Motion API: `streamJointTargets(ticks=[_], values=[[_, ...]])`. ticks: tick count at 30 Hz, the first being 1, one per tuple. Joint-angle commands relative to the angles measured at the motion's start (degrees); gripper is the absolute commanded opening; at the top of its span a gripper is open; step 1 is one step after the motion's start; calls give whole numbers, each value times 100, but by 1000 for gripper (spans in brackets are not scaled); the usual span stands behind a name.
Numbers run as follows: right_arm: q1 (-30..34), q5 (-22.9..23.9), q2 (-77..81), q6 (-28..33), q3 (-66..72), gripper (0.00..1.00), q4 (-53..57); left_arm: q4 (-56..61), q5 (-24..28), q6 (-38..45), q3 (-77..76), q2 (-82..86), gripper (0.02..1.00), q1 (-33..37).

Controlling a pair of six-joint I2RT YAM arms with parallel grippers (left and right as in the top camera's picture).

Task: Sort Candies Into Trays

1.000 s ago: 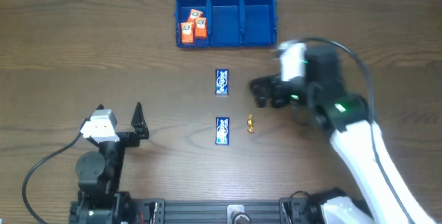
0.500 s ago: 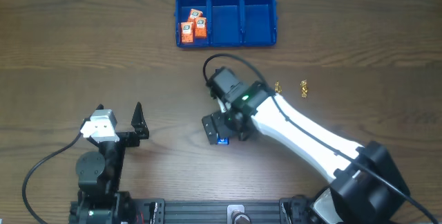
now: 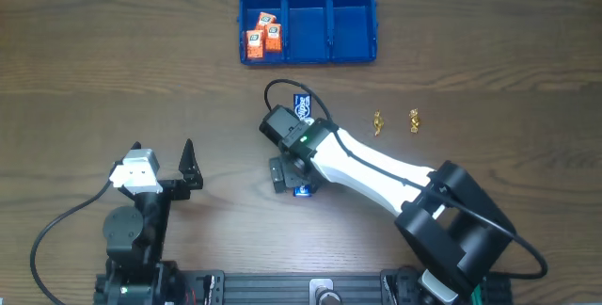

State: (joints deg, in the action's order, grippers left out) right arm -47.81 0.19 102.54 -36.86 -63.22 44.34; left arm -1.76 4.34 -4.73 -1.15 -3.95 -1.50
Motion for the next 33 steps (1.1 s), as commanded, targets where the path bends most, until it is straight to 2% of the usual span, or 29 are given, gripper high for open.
streamJointTargets(ticks=[1, 7, 16, 24, 29, 33], values=[[-103, 542, 98, -389, -105, 985, -37, -240, 59, -59, 83, 31, 998, 35], [-131, 667, 330, -518, -103, 967, -149, -240, 59, -59, 83, 31, 998, 35], [-131, 664, 431, -518, -103, 858, -251, -240, 59, -59, 83, 31, 998, 35], [-131, 669, 437, -516, -103, 630, -275, -240, 59, -59, 83, 31, 998, 35], [-131, 667, 522, -518, -103, 573, -286, -240, 59, -59, 83, 31, 998, 35], [-138, 664, 522, -518, -103, 419, -361, -240, 59, -59, 83, 31, 998, 35]])
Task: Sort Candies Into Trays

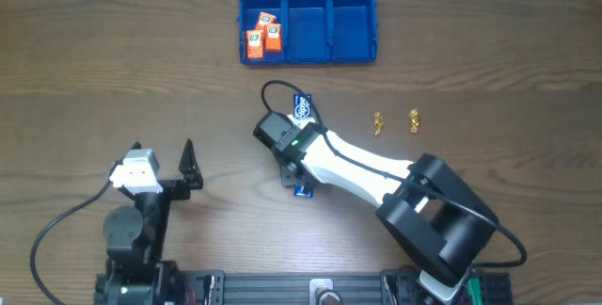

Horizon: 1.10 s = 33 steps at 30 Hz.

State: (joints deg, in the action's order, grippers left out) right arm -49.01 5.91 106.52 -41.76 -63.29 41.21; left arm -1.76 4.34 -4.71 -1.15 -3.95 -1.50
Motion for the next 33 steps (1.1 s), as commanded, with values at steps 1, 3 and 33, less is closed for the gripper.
streamJointTargets(ticks=[1, 3, 33], values=[[-17, 92, 125, -28, -96, 375, -50, -240, 59, -61, 83, 31, 996, 35], [-17, 92, 125, -28, -96, 297, -50, -240, 59, -61, 83, 31, 998, 35], [1805, 2015, 1416, 2983, -4297, 141, -1475, -240, 59, -61, 83, 31, 998, 35]])
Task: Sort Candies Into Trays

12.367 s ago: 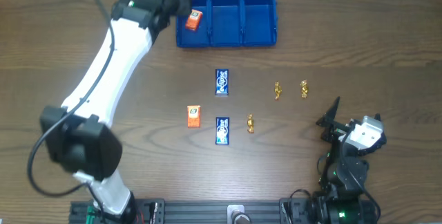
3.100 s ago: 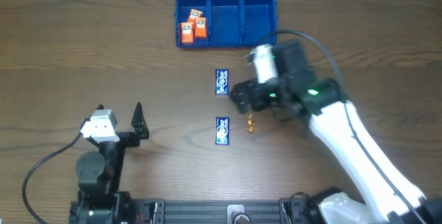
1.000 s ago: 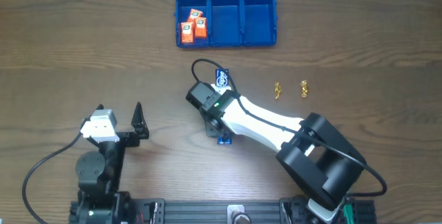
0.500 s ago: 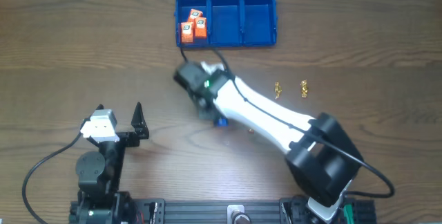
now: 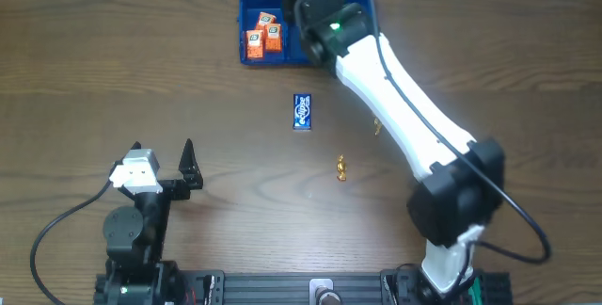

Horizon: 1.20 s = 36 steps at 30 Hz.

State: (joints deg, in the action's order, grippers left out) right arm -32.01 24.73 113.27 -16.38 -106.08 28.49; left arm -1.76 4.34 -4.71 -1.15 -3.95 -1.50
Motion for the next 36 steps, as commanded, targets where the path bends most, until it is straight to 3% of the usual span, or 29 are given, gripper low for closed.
streamJointTargets(ticks=[1, 13, 16, 18, 19, 20, 22, 25, 31, 36], values=[[120, 118, 879, 446, -17, 141, -232, -240, 59, -61, 83, 31, 998, 35], [225, -39, 1554, 289, -17, 159, -289, -240, 59, -61, 83, 31, 998, 35], [225, -166, 1556, 291, -17, 301, -319, -240, 59, -61, 83, 31, 998, 35], [225, -387, 1556, 293, -17, 617, -385, -240, 59, -61, 83, 31, 996, 35], [225, -457, 1556, 293, -17, 667, -402, -240, 59, -61, 83, 31, 998, 35], [225, -525, 1554, 293, -17, 794, -426, -240, 61, -61, 83, 31, 998, 35], [225, -553, 1526, 293, -17, 897, -442, -240, 59, -61, 83, 31, 998, 35], [225, -566, 1263, 291, -17, 932, -299, -240, 59, -61, 83, 31, 998, 35], [133, -1746, -28, 258, -15, 1000, 1403, -240, 59, -61, 83, 31, 998, 35], [-160, -1847, -120, -348, 192, 1000, 2621, -240, 59, -61, 83, 31, 998, 35]])
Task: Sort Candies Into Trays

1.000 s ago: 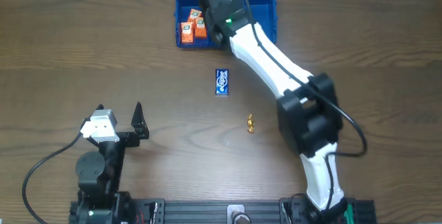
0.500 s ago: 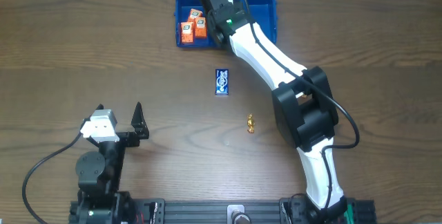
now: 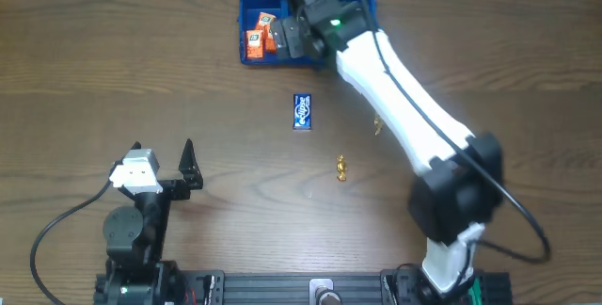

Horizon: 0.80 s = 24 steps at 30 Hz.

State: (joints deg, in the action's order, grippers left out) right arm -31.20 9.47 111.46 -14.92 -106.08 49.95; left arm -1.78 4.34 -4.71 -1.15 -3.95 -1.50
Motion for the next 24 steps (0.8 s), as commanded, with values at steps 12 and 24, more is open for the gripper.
streamJointTargets(ticks=[12, 24], values=[[-479, -811, 844, -1281, 1499, 961, 70, -238, 59, -61, 83, 31, 998, 35], [-479, -807, 1211, -1429, 1700, 864, -181, -238, 59, -61, 83, 31, 998, 35]])
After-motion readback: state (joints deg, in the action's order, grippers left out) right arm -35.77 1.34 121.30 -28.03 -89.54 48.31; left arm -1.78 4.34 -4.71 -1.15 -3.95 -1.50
